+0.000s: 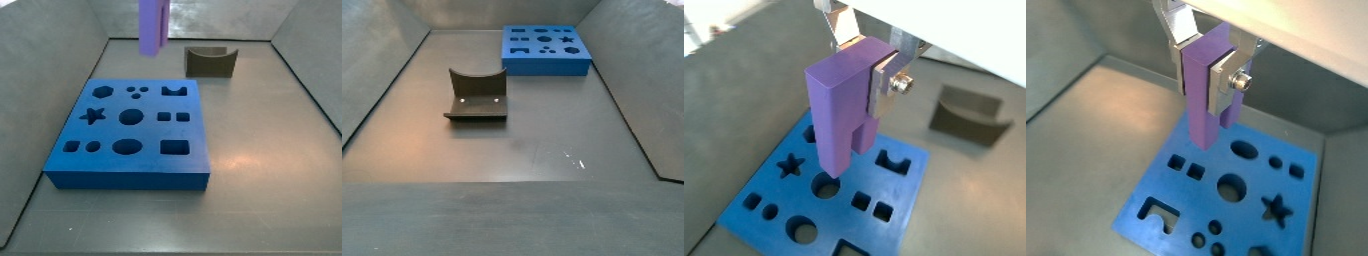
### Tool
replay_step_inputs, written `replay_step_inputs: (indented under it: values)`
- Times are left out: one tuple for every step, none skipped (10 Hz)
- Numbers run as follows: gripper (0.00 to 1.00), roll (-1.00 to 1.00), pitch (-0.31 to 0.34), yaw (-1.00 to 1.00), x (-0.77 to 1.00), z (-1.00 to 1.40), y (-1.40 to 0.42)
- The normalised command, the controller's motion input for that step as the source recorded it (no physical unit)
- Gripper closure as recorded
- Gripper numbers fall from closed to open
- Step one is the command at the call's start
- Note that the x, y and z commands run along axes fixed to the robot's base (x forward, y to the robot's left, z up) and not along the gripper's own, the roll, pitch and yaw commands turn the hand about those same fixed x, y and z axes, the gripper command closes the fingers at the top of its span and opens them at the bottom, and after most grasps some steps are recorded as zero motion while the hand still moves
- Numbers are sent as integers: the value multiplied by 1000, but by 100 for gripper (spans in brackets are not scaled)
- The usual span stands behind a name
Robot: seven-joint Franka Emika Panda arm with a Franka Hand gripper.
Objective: Insert the double-square object.
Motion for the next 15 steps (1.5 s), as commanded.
replay_step_inputs:
  values:
    - [100, 56, -59, -1000, 69, -706, -3]
    - [100, 84, -71, -1000, 86, -734, -37]
    - [100, 83, -79, -1000, 97, -723, -40]
    - [100, 43, -150, -963, 83, -609, -17]
    - [100, 116, -41, -1000, 94, -554, 0]
    - [100, 146, 0, -1000, 37, -660, 0]
    - [100, 20, -19, -1000, 0, -523, 0]
    - [100, 0, -11, -1000, 0, -451, 0]
    - [100, 0, -6, -1000, 0, -303, 0]
    - [100, -16, -17, -1000, 0, -160, 0]
    - [100, -56, -50, -1000, 31, -63, 0]
    - [100, -41, -37, -1000, 14, -83, 0]
    - [100, -37, -93, -1000, 0, -120, 0]
    - [100, -44, -181, -1000, 23, -169, 0]
    - [100, -79, -309, -866, 49, -189, 0]
